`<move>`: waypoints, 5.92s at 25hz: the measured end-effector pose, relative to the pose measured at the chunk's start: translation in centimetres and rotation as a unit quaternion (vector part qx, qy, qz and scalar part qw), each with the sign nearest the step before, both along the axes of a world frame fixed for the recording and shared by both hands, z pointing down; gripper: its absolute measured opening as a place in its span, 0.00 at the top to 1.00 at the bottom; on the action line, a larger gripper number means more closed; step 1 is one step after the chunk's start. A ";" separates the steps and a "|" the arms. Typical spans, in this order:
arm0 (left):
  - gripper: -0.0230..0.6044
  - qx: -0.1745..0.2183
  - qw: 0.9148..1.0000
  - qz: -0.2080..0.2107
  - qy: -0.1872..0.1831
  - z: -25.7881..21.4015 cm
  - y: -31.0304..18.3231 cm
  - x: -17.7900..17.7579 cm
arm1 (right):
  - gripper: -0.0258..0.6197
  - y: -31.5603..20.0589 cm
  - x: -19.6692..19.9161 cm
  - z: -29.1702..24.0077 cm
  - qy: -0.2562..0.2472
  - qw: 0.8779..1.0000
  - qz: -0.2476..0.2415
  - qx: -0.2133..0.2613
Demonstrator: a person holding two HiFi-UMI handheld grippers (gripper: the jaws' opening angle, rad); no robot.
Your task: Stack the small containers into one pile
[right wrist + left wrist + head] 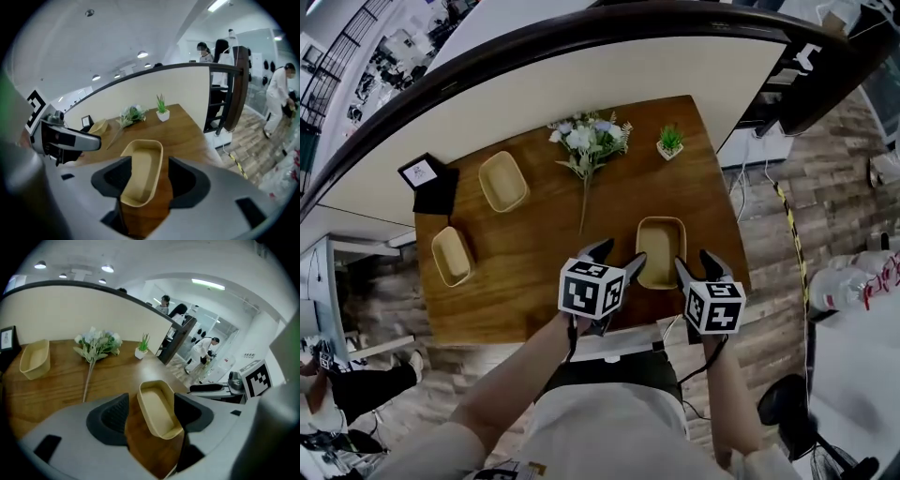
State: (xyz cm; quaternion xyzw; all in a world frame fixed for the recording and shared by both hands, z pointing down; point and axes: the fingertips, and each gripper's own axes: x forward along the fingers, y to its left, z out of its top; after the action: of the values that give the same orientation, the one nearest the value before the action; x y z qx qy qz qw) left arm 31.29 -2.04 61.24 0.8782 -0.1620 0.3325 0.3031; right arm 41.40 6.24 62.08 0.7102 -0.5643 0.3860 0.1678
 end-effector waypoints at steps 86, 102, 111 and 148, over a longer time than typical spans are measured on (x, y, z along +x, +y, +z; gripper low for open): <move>0.88 0.081 0.955 -0.264 0.107 -14.7 -25.3 -26.7 | 0.91 -32.9 -25.5 -14.3 -0.012 0.967 -0.220 0.125; 0.89 0.018 0.944 -0.325 0.056 -1.8 -29.3 -29.5 | 0.92 -38.0 -26.8 -2.6 -0.047 0.982 -0.171 0.067; 0.87 -0.031 0.946 -0.319 0.053 3.1 -30.6 -27.8 | 0.92 -39.9 -25.7 1.6 -0.053 0.988 -0.141 0.041; 0.79 -0.049 0.948 -0.309 0.053 7.8 -29.5 -26.4 | 0.73 -38.6 -24.0 8.7 0.075 0.975 -0.197 -0.070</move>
State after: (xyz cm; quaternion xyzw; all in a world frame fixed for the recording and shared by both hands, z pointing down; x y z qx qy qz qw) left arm 4.89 -31.51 69.06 0.7855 -0.3924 0.1835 0.4420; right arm 17.43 -32.40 70.82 0.5982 -0.6508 0.3294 0.3318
